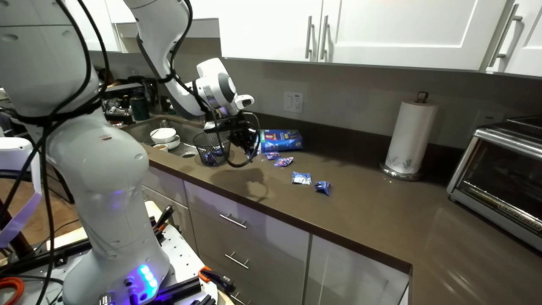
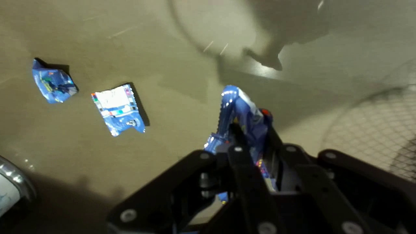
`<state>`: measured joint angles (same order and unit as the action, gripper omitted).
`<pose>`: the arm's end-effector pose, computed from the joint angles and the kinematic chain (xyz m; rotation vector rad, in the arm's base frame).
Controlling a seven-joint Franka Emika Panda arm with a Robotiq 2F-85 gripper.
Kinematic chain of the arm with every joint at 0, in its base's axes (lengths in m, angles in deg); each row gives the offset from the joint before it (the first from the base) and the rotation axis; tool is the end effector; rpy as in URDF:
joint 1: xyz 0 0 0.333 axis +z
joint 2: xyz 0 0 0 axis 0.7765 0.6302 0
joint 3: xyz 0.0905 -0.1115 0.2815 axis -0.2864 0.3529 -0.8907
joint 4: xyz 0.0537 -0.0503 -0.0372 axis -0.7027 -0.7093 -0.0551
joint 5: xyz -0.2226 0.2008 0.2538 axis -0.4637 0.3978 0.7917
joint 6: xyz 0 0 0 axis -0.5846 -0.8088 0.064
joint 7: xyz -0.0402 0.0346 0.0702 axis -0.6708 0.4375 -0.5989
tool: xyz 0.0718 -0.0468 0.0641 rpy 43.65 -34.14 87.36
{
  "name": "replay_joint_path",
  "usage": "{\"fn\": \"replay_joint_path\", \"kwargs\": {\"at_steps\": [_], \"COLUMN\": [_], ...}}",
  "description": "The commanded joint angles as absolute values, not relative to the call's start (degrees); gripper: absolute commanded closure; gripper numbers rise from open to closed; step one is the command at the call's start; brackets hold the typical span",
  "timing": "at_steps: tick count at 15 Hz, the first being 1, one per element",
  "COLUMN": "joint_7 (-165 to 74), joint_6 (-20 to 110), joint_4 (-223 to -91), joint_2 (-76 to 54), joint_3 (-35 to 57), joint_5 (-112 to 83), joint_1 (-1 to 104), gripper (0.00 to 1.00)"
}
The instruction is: Pick up one blue sachet from the counter and place it inside the black basket on the left
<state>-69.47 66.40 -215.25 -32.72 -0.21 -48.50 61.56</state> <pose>0.4105 0.1541 0.2938 2.8239 0.5535 0.4185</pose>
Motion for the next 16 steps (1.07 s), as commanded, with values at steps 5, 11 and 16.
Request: {"fn": "replay_joint_path", "kwargs": {"at_steps": [5, 11, 16], "joint_7": [-54.15, -40.53, -28.67], "joint_6": [53.91, 50.07, 49.5], "joint_4": [-214.8, -211.99, -209.3], "joint_2": [-42.72, -45.94, -45.74], "joint_3": [-7.67, -5.93, -1.79], "joint_5": [-27.94, -11.86, -0.33], "joint_1": [67.19, 72.09, 73.6], "gripper": [0.95, 0.95, 0.95]}}
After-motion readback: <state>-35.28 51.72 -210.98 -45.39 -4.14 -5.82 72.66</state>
